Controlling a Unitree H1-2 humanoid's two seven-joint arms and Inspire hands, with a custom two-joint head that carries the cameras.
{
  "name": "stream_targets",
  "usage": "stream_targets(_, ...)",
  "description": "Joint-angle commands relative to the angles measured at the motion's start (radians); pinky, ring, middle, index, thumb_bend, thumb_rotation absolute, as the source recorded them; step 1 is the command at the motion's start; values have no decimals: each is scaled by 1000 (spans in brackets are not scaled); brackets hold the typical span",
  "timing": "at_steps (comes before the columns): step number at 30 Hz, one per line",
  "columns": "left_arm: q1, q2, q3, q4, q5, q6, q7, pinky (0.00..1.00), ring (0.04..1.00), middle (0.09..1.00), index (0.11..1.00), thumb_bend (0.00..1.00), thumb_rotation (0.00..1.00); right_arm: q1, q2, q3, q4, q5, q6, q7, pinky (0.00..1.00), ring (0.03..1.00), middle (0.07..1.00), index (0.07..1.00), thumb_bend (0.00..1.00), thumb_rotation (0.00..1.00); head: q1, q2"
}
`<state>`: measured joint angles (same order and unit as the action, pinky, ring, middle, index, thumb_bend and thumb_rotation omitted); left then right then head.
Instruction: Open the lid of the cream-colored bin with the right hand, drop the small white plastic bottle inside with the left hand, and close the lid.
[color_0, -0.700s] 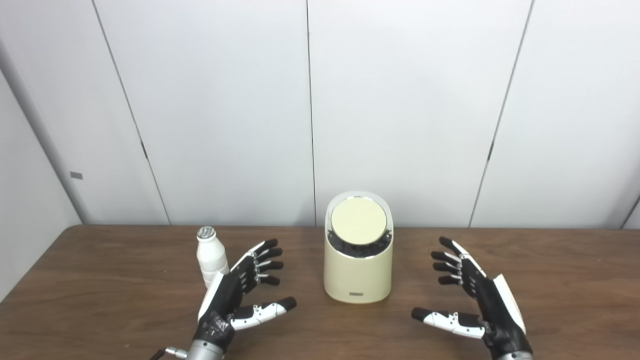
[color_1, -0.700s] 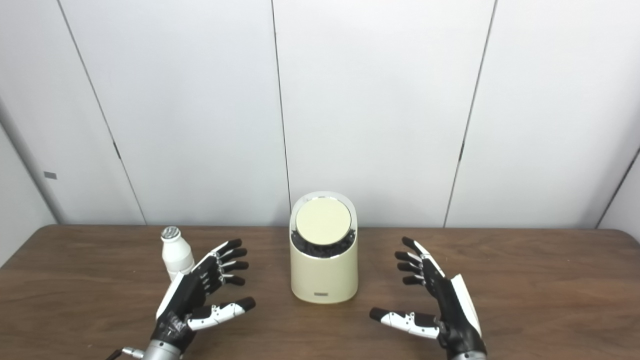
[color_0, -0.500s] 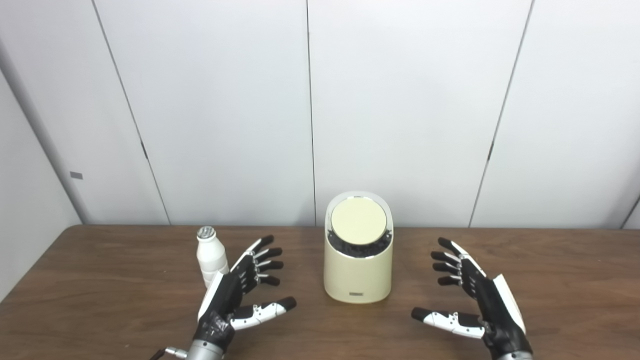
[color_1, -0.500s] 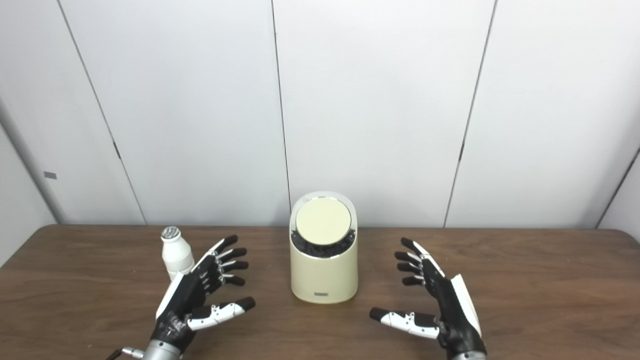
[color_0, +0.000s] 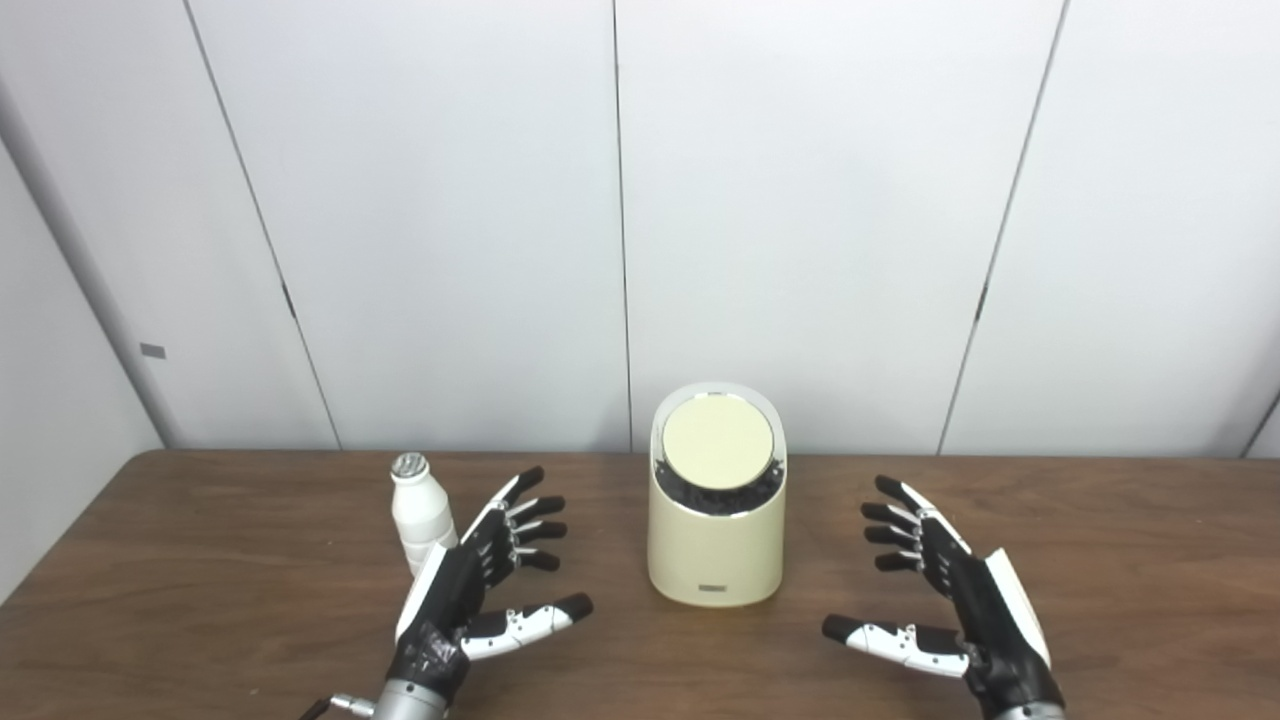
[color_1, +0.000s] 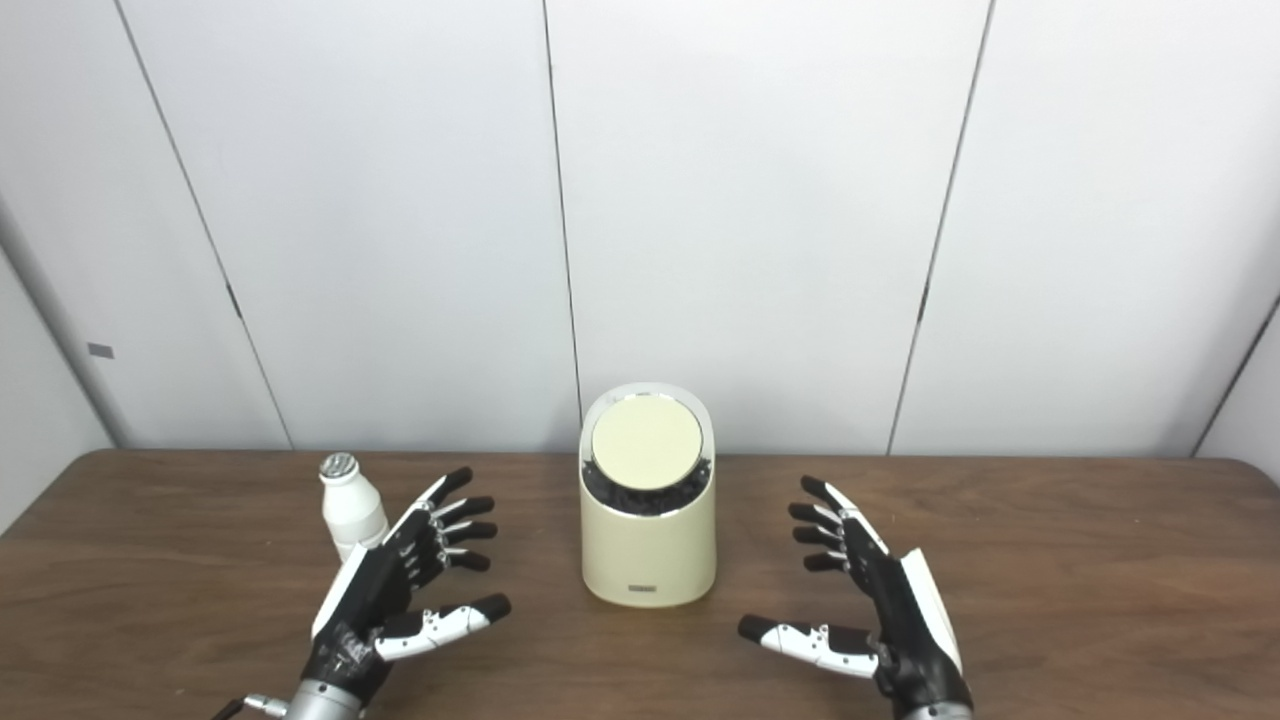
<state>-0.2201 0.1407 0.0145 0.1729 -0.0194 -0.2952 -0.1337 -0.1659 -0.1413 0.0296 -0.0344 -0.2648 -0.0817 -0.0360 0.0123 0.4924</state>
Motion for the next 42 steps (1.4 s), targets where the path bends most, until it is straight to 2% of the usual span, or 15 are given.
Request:
stream_targets(1,-29,6,-1,-20,-7,-31,-2,654,776,836,929,797,132,-41,8,-2,-25,2,-32,-14,665,758,804,873,791,250,-1,1)
stream_targets(7,-39,2,-8,-4,7,-28,4,647,777,838,916,818,146,-130,5,22,-51,-69,34,1,615,759,816,880,758,302,0,-6)
stream_targets(10,-45,1,-8,5,0,-37,2,649,773,834,906,812,142,-181,-1,36,-65,-109,97,16,654,790,850,887,754,313,-4,-10)
stream_targets(14,-49,1,-7,11,6,-41,8,647,772,829,906,821,150,-279,-2,58,-63,-160,216,47,684,842,884,918,762,349,-6,-12)
stream_targets(18,-52,2,-8,18,8,-51,9,645,774,831,905,821,157,-362,-4,78,-30,-200,274,51,712,867,905,940,766,331,-11,-14)
stream_targets(24,-47,3,-10,14,0,-42,3,645,775,836,900,822,159,-449,-2,105,-2,-260,354,51,756,882,910,947,821,379,-11,-10)
stream_targets(27,-45,2,-10,12,-2,-37,2,649,778,840,901,826,164,-484,-4,121,28,-287,382,52,753,888,917,949,848,424,-12,-6)
stream_targets(36,-43,5,-15,7,-2,-32,-4,646,782,845,909,818,161,-539,-7,157,95,-328,414,48,719,851,894,933,901,424,-13,-4)
stream_targets(42,-45,4,-16,11,-1,-37,-3,640,780,842,893,817,155,-551,-4,170,154,-330,381,20,680,840,890,935,942,404,-13,-2)
